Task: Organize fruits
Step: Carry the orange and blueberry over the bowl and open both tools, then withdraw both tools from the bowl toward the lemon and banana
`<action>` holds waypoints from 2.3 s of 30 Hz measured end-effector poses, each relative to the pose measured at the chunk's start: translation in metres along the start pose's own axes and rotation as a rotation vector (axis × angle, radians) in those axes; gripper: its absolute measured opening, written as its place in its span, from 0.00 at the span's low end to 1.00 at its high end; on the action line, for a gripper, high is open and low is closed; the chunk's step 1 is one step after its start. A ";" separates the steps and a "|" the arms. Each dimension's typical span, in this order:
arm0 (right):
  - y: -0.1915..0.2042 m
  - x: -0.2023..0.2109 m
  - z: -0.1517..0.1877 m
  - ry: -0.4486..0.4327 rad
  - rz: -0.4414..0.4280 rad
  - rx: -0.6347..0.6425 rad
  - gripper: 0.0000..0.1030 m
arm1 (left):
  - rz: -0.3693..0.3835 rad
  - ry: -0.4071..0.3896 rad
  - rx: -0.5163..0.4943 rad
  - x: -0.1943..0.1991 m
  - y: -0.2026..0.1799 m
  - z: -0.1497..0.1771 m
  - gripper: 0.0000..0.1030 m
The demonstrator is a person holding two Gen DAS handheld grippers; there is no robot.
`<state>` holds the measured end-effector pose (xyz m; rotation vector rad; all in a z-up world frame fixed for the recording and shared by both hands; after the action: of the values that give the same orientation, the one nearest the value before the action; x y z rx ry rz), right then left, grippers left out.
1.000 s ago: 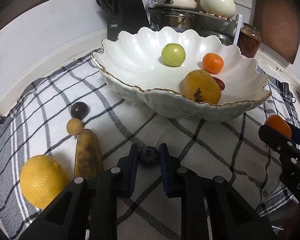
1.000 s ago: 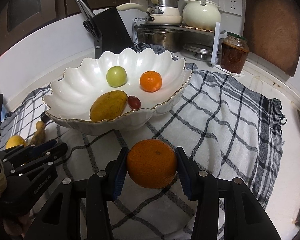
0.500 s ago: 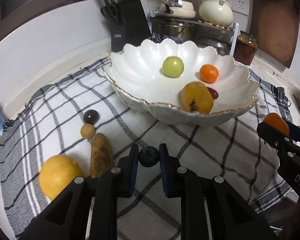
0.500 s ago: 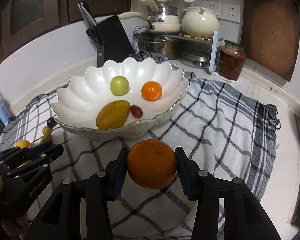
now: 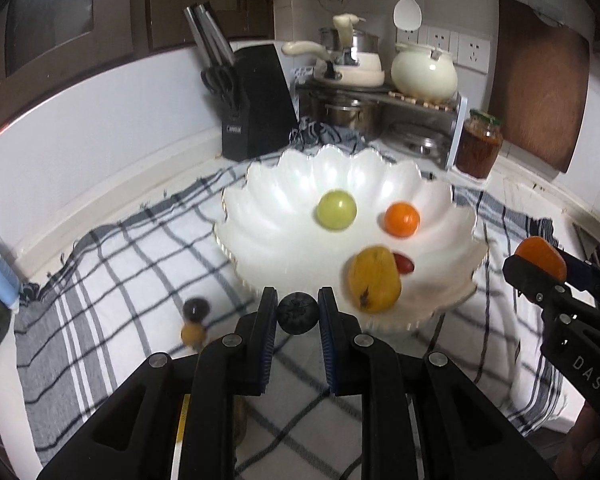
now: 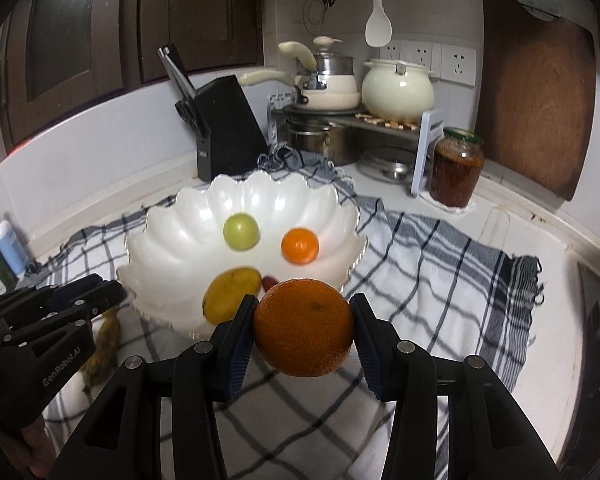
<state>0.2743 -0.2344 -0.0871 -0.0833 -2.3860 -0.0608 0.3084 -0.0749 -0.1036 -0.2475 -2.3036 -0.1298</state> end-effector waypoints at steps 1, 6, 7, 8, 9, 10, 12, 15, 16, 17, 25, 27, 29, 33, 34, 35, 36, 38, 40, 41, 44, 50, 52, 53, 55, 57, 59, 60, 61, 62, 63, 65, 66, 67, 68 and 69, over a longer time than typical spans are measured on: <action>-0.001 -0.001 -0.005 -0.004 0.003 0.002 0.46 | -0.001 -0.006 0.002 0.001 0.001 -0.004 0.21; -0.004 -0.011 -0.023 -0.010 0.016 0.010 0.46 | -0.005 -0.024 0.008 -0.003 0.006 -0.026 0.21; -0.004 -0.012 -0.024 -0.011 0.018 0.012 0.46 | -0.006 -0.025 0.008 -0.005 0.007 -0.029 0.21; -0.004 -0.015 -0.029 -0.013 0.021 0.017 0.46 | -0.007 -0.025 0.007 -0.008 0.007 -0.033 0.21; -0.004 -0.017 -0.031 -0.014 0.023 0.020 0.46 | -0.007 -0.024 0.007 -0.010 0.007 -0.036 0.21; -0.004 -0.020 -0.033 -0.014 0.025 0.023 0.46 | -0.005 -0.021 0.007 -0.013 0.007 -0.038 0.21; -0.005 -0.028 -0.037 -0.006 0.030 0.026 0.46 | -0.006 -0.014 0.011 -0.019 0.009 -0.042 0.21; -0.005 -0.040 -0.043 0.009 0.035 0.028 0.46 | -0.008 -0.004 0.016 -0.029 0.011 -0.047 0.21; -0.006 -0.043 -0.043 0.012 0.036 0.029 0.46 | -0.010 -0.001 0.018 -0.032 0.012 -0.047 0.21; -0.005 -0.047 -0.045 0.016 0.037 0.031 0.46 | -0.010 0.005 0.019 -0.037 0.013 -0.048 0.21; -0.006 -0.075 -0.047 0.060 0.051 0.043 0.46 | -0.021 0.058 0.016 -0.069 0.016 -0.049 0.21; -0.006 -0.079 -0.045 0.074 0.048 0.043 0.46 | -0.021 0.065 0.020 -0.072 0.016 -0.048 0.21; -0.006 -0.084 -0.044 0.087 0.047 0.046 0.46 | -0.021 0.076 0.026 -0.074 0.017 -0.046 0.21; -0.004 -0.086 -0.040 0.097 0.040 0.052 0.47 | -0.026 0.080 0.029 -0.074 0.016 -0.044 0.32; -0.004 -0.086 -0.039 0.100 0.040 0.052 0.48 | -0.028 0.079 0.031 -0.074 0.017 -0.044 0.33; -0.004 -0.086 -0.039 0.101 0.040 0.051 0.52 | -0.028 0.080 0.034 -0.073 0.017 -0.044 0.34; -0.005 -0.084 -0.040 0.095 0.044 0.050 0.64 | -0.030 0.080 0.035 -0.072 0.018 -0.044 0.36; -0.006 -0.079 -0.043 0.076 0.065 0.050 0.75 | -0.036 0.074 0.038 -0.069 0.019 -0.044 0.46; -0.007 -0.073 -0.047 0.055 0.086 0.052 0.80 | -0.048 0.058 0.045 -0.065 0.022 -0.045 0.58; -0.007 -0.071 -0.048 0.048 0.095 0.053 0.83 | -0.058 0.046 0.045 -0.061 0.023 -0.046 0.60; -0.006 -0.063 -0.051 0.033 0.112 0.055 0.85 | -0.072 0.035 0.046 -0.055 0.028 -0.046 0.67; 0.001 -0.047 -0.055 0.012 0.112 0.049 0.87 | -0.085 0.015 0.065 -0.038 0.039 -0.044 0.78; 0.007 -0.038 -0.057 -0.002 0.104 0.051 0.87 | -0.087 0.008 0.069 -0.033 0.042 -0.045 0.79; 0.010 -0.035 -0.057 -0.007 0.102 0.053 0.87 | -0.092 0.002 0.071 -0.029 0.045 -0.045 0.80; 0.016 -0.028 -0.059 -0.018 0.098 0.057 0.87 | -0.103 -0.005 0.071 -0.023 0.050 -0.044 0.81; 0.023 -0.022 -0.060 -0.029 0.089 0.062 0.87 | -0.109 -0.011 0.077 -0.016 0.055 -0.043 0.82; 0.029 -0.017 -0.060 -0.036 0.077 0.062 0.87 | -0.118 -0.018 0.082 -0.008 0.060 -0.042 0.83; 0.033 -0.015 -0.059 -0.037 0.069 0.060 0.87 | -0.124 -0.022 0.086 -0.004 0.064 -0.041 0.83; 0.037 -0.012 -0.058 -0.037 0.061 0.057 0.87 | -0.129 -0.024 0.089 0.000 0.066 -0.039 0.83; 0.040 -0.011 -0.057 -0.037 0.055 0.056 0.87 | -0.134 -0.026 0.093 0.004 0.070 -0.038 0.83; 0.042 -0.009 -0.056 -0.038 0.050 0.055 0.87 | -0.139 -0.027 0.096 0.007 0.073 -0.036 0.84; 0.049 -0.006 -0.055 -0.040 0.039 0.058 0.87 | -0.149 -0.034 0.100 0.014 0.079 -0.033 0.84; 0.052 -0.004 -0.054 -0.042 0.033 0.060 0.87 | -0.156 -0.038 0.102 0.019 0.082 -0.032 0.84; 0.056 -0.001 -0.053 -0.045 0.028 0.063 0.87 | -0.160 -0.042 0.103 0.022 0.085 -0.031 0.84; 0.058 0.000 -0.052 -0.047 0.025 0.065 0.87 | -0.164 -0.046 0.104 0.026 0.087 -0.029 0.85; 0.061 0.003 -0.052 -0.051 0.021 0.067 0.87 | -0.168 -0.049 0.105 0.029 0.089 -0.028 0.86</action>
<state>0.3117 -0.1772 -0.0459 -0.0788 -2.4356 0.0312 0.3284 0.0115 -0.0620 -0.0032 -2.3694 -0.0876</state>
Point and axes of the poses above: each gripper's, at about its wrist camera, not at the fingertips, and x roughly against the way its jaws point, y to its left, z to its underside, the point moved 9 cm from there along -x, roughly the way its jaws point, and after that the axes turned 6 degrees about y, right-handed, at the moved point
